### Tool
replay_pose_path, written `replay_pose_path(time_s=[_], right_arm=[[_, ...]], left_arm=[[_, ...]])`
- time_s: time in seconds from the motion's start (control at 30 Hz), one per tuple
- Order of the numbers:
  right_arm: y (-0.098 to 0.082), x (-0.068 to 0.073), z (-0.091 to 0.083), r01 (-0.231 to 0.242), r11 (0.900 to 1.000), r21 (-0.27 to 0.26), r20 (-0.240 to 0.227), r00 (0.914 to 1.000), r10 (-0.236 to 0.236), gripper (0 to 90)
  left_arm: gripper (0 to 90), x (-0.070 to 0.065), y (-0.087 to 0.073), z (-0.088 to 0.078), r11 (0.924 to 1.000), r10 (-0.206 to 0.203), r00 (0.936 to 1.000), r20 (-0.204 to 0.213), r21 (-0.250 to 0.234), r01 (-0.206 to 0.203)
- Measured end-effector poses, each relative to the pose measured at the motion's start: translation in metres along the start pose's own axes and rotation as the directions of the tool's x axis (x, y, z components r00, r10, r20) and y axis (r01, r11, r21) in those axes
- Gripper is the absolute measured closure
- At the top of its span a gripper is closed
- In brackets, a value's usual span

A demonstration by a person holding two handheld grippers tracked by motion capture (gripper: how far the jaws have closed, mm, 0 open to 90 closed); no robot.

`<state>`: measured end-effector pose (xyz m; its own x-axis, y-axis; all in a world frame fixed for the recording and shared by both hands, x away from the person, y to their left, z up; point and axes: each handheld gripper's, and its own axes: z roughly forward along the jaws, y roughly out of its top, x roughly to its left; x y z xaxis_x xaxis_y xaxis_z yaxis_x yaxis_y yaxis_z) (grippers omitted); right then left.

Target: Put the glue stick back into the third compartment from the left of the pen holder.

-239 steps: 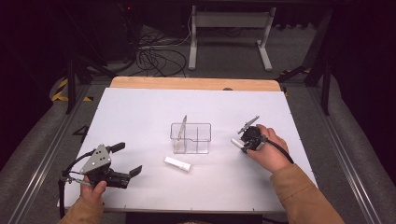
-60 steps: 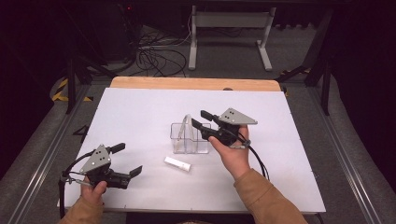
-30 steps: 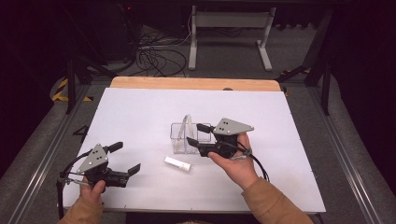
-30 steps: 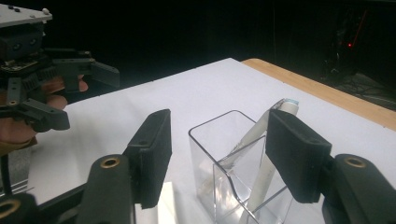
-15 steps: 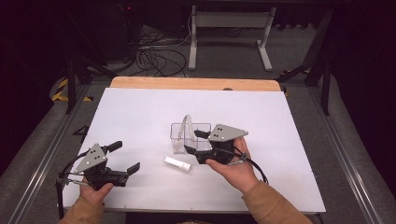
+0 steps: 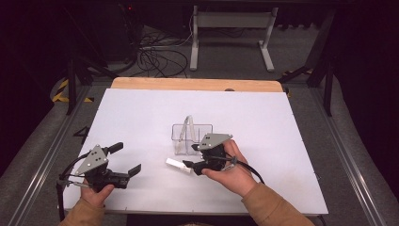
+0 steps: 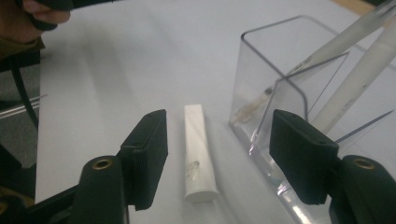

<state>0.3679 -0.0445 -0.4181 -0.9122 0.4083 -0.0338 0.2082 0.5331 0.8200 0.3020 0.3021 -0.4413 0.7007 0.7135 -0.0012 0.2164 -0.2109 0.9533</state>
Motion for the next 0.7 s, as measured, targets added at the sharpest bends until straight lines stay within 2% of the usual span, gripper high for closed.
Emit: replay_pose_path(time_s=[0.33, 0.7], right_arm=[[-0.008, 0.001, 0.017, 0.018, 0.993, 0.118, -0.02, 0.9997, -0.016, 38.3], [-0.015, 0.004, 0.037, 0.054, 0.971, 0.234, -0.045, 0.998, -0.045, 38.9]], left_arm=[[0.5, 0.0, 0.0, 0.0, 1.0, 0.007, 1.0, -0.001, 0.007, -0.007], [0.6, 0.0, 0.0, 0.0, 0.9999, 0.01, 0.9999, 0.0, 0.008, -0.01]])
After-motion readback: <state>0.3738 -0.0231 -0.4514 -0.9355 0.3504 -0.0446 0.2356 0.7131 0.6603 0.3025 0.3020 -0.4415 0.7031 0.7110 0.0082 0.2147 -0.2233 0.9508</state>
